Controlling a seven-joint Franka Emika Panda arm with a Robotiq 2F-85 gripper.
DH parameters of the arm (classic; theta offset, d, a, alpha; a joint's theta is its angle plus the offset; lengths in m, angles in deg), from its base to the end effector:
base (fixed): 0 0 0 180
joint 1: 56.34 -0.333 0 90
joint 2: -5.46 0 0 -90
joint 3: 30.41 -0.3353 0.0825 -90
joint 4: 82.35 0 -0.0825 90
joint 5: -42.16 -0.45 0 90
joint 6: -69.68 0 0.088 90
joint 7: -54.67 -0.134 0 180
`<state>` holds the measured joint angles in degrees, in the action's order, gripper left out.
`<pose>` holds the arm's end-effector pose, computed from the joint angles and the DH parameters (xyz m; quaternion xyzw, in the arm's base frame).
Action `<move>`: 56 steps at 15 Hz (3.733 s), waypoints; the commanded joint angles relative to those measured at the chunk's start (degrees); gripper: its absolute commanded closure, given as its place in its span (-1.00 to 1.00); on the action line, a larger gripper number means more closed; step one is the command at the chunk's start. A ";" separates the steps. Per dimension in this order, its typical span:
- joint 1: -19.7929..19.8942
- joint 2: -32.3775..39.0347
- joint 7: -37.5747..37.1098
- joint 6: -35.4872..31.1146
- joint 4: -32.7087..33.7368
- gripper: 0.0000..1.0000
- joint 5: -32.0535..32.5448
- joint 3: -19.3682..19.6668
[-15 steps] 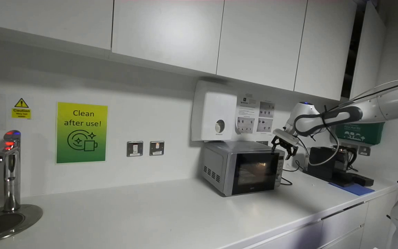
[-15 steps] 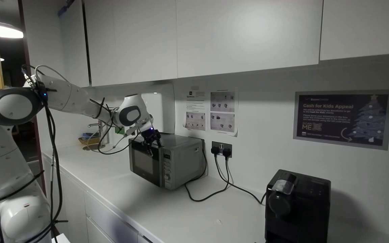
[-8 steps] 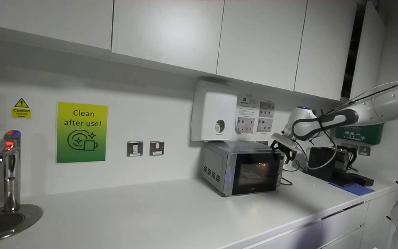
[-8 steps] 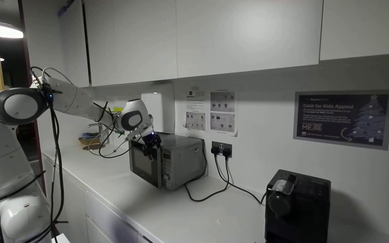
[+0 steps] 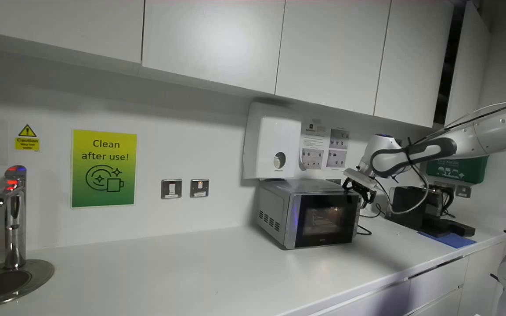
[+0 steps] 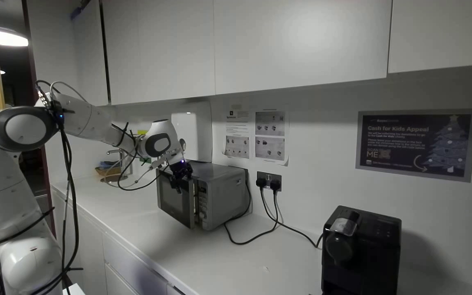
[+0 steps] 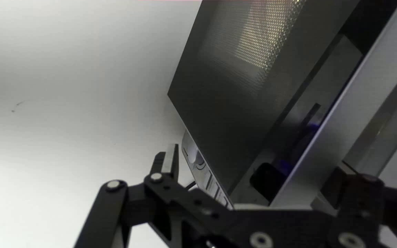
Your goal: Pull open the microwave door fully
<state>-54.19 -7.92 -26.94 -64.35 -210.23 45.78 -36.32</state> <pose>0.5731 0.0371 0.4693 -0.7777 0.6044 -0.1498 0.0864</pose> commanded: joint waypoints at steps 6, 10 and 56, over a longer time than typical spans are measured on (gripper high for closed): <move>-1.45 -3.38 -4.92 8.00 0.82 -1.00 -1.77 -1.57; -2.03 -3.87 -5.56 9.83 0.53 -1.00 -2.50 -2.17; -5.43 -7.80 -42.73 24.69 2.30 -1.00 8.87 -10.17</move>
<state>-58.10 -15.21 -69.57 -38.78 -208.21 57.40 -48.39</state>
